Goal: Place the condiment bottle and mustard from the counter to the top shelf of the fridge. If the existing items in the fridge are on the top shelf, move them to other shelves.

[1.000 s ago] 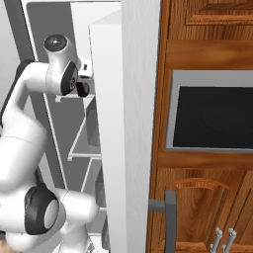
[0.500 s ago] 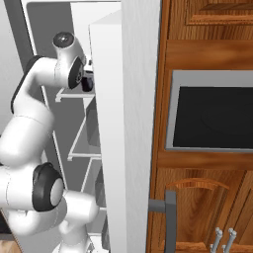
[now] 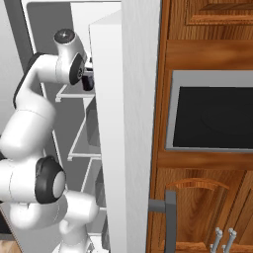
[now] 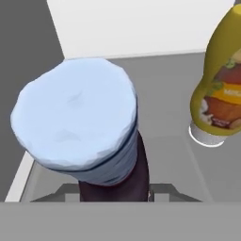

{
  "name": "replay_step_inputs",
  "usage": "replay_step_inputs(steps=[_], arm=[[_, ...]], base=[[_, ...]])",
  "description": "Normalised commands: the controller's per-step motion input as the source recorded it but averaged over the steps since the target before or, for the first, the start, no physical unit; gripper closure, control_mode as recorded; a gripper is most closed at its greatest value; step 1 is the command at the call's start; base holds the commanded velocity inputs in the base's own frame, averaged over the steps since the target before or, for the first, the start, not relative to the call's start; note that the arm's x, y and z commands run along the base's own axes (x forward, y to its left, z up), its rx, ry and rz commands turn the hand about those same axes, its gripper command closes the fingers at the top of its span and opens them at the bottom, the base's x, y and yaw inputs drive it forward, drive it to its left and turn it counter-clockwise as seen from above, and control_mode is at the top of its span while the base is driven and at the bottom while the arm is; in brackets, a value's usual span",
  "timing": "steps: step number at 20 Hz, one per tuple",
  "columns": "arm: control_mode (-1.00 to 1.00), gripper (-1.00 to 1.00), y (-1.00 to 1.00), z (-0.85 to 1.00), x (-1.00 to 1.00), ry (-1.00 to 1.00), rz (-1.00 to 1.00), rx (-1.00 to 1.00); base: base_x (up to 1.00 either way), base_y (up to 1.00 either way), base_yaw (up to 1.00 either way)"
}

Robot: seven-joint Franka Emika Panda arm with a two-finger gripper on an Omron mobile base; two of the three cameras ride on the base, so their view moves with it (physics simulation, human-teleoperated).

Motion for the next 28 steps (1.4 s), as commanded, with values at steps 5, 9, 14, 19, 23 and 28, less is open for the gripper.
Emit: replay_step_inputs(steps=[5, 9, 14, 19, 23, 28], arm=[[-1.0, -1.0, 0.0, 0.0, 0.04, -0.04, 0.0, 0.0], [-1.0, -1.0, 0.0, 0.0, 0.0, -0.07, 0.0, 0.0], [-1.0, -1.0, 0.0, 0.0, -0.04, -0.08, 0.0, 0.0], [-1.0, -1.0, -0.08, 0.11, -0.76, -0.15, 0.0, 0.01], [-1.0, -1.0, -0.13, 0.39, -1.0, -0.16, -0.01, 0.04], [-1.0, -1.0, -0.15, 0.34, -1.0, -0.09, -0.04, 0.03]], base=[[0.0, 0.0, 0.0], [0.0, 0.0, 0.0], [0.0, 0.0, 0.0], [0.0, 0.0, 0.0], [0.0, 0.0, 0.0], [0.0, 0.0, 0.0]])
